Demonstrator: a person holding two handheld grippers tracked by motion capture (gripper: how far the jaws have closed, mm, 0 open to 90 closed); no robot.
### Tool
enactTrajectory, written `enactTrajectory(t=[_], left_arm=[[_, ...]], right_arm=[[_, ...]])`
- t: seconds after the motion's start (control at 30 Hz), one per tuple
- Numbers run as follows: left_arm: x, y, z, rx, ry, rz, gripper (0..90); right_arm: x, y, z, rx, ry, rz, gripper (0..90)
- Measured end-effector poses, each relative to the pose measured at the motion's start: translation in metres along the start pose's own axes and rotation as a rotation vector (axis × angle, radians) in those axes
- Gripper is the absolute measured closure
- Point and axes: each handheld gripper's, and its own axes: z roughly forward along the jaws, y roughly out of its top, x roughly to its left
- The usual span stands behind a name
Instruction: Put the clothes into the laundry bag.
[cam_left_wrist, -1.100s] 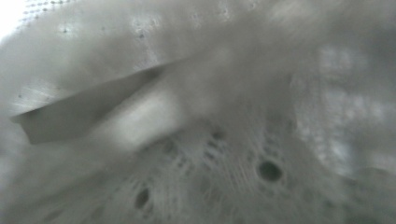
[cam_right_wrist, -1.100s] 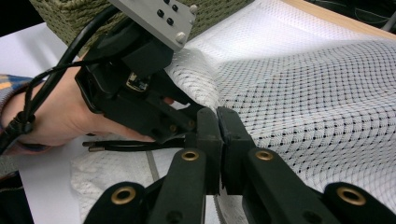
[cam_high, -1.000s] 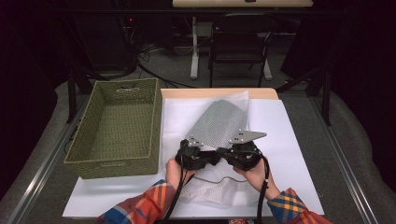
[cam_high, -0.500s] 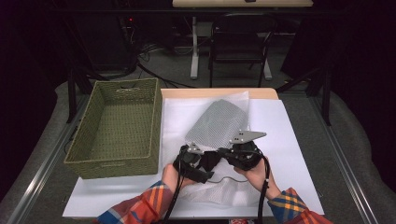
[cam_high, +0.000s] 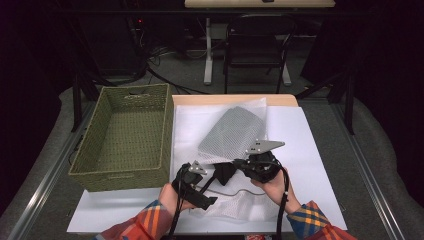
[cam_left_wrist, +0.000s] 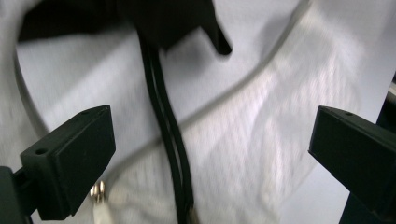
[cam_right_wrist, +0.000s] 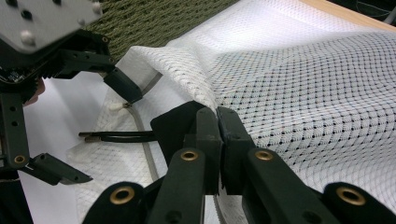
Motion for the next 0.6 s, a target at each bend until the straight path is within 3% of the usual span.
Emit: enactTrajectory(t=[0.1, 0.3, 0.43, 0.6], left_arm=[[0.0, -0.006, 0.0, 0.024, 0.023, 0.019, 6.3], [0.001, -0.009, 0.0, 0.008, 0.038, 0.033, 37.7], [0.002, -0.01, 0.003, 0.022, 0.033, 0.043, 47.0], [0.003, -0.012, 0.011, 0.066, 0.061, 0.052, 55.4]], right_arm=[[0.0, 0.0, 0.0, 0.0, 0.002, -0.001, 88.5], [0.001, -0.001, 0.001, 0.004, 0.003, -0.004, 88.5], [0.001, 0.0, 0.001, 0.003, 0.002, -0.006, 88.5], [0.001, 0.0, 0.001, 0.005, 0.003, -0.008, 88.5]])
